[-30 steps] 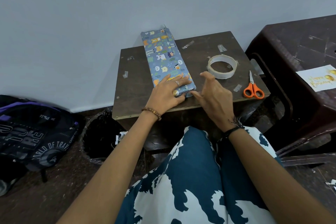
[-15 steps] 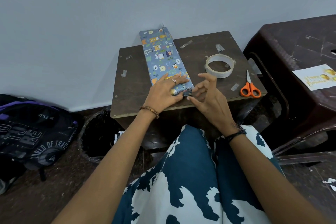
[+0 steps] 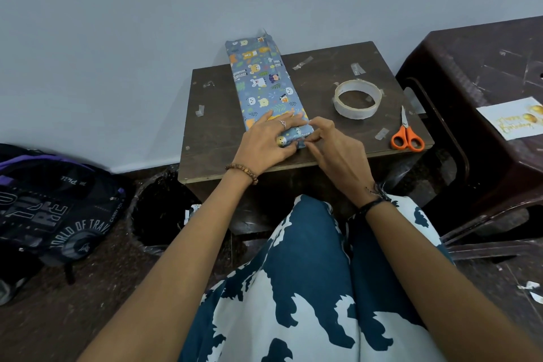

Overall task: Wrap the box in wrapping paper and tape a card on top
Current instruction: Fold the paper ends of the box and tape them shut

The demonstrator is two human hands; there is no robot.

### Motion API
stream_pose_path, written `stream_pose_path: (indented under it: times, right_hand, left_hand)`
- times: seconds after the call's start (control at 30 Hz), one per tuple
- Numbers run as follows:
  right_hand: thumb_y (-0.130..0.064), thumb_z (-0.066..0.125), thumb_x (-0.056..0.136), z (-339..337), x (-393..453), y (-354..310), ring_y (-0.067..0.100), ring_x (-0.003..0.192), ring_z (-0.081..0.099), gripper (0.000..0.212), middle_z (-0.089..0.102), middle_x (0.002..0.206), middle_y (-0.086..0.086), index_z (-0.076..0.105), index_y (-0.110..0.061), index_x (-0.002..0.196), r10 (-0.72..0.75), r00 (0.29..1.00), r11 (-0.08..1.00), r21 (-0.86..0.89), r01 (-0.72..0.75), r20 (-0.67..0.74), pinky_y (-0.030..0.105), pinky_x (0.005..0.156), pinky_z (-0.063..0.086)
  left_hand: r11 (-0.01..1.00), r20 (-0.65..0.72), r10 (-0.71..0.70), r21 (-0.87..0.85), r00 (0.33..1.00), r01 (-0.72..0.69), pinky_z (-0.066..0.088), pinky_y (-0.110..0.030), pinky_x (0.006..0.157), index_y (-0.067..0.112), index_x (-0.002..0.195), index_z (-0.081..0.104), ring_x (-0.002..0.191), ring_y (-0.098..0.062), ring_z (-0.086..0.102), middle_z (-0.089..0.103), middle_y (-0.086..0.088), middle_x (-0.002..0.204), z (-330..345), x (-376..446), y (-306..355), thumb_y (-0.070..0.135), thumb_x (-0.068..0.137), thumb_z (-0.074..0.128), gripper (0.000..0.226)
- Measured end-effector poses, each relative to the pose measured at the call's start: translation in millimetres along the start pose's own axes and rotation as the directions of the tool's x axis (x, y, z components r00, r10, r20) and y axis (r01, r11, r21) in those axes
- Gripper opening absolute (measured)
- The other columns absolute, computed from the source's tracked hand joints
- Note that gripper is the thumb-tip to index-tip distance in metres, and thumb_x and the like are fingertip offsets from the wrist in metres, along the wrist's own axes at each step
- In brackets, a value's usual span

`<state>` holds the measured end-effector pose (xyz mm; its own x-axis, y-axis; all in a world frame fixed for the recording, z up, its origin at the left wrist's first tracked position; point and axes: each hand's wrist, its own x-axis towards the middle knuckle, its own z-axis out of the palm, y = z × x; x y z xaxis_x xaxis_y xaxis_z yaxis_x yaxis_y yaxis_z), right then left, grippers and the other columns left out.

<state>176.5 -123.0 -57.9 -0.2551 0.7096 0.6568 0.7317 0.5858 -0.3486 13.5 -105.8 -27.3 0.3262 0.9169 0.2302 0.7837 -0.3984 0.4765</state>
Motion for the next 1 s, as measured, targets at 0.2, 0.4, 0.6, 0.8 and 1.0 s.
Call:
stream_pose_path:
  times: [0.2, 0.4, 0.6, 0.8, 1.0]
  right_hand:
    - [-0.010, 0.050, 0.086, 12.6, -1.0, 1.9, 0.020, 0.059, 0.061, 0.022, 0.062, 0.071, 0.004, 0.042, -0.013, 0.106, -0.222, 0.970, 0.956, -0.217, 0.197, -0.096, 0.030, 0.049, 0.045]
    - [-0.017, 0.051, 0.085, 12.0, -2.0, -3.4, 0.017, 0.064, 0.065, 0.032, 0.067, 0.075, 0.001, 0.041, -0.015, 0.116, -0.092, 0.991, 0.988, -0.134, 0.078, -0.100, 0.023, 0.053, 0.040]
    - [-0.011, 0.066, 0.085, -4.9, -5.2, -4.1, 0.014, 0.075, 0.065, 0.057, 0.066, 0.088, -0.006, 0.026, -0.025, 0.122, 0.148, 0.984, 0.975, 0.153, -0.162, 0.100, 0.032, 0.055, 0.051]
    - [-0.013, 0.064, 0.087, -3.3, -7.2, -4.1, 0.012, 0.076, 0.066, 0.055, 0.067, 0.090, -0.008, 0.024, -0.027, 0.123, 0.113, 0.980, 0.982, 0.130, -0.135, 0.166, 0.023, 0.055, 0.042]
    - [-0.014, 0.057, 0.091, -1.0, -3.3, -5.9, 0.013, 0.080, 0.065, 0.047, 0.068, 0.091, -0.008, 0.024, -0.029, 0.121, 0.149, 0.977, 0.972, 0.161, -0.174, 0.156, 0.032, 0.059, 0.047]
  left_hand:
    - [1.000, 0.012, 0.008, -0.025, 1.000, -0.007, 0.009, -0.020, 0.112, 0.025, 0.123, 0.058, 0.131, -0.004, 0.040, 0.052, 0.010, 0.135, 1.7, 1.5, -2.8, 0.013, 0.080, 0.064, 0.045]
    - [1.000, 0.000, -0.005, -0.003, 1.000, 0.005, 0.012, -0.022, 0.113, 0.027, 0.123, 0.058, 0.129, -0.002, 0.041, 0.053, 0.013, 0.133, 1.9, 0.8, -1.2, 0.017, 0.080, 0.064, 0.044]
    - [0.999, -0.011, -0.037, -0.015, 0.999, 0.037, 0.013, -0.020, 0.113, 0.029, 0.118, 0.060, 0.128, 0.002, 0.041, 0.054, 0.015, 0.132, 1.3, 1.2, -0.5, 0.019, 0.080, 0.066, 0.040]
    - [0.997, -0.007, -0.077, -0.017, 0.997, 0.077, 0.014, -0.016, 0.109, 0.032, 0.124, 0.055, 0.111, 0.016, 0.019, 0.049, 0.017, 0.135, -5.5, -2.5, 6.7, 0.020, 0.085, 0.063, 0.042]
    - [0.997, 0.003, -0.073, -0.024, 0.997, 0.073, 0.018, -0.025, 0.115, 0.036, 0.121, 0.056, 0.129, 0.006, 0.030, 0.050, 0.017, 0.135, 0.3, 1.6, -2.5, 0.024, 0.083, 0.065, 0.041]
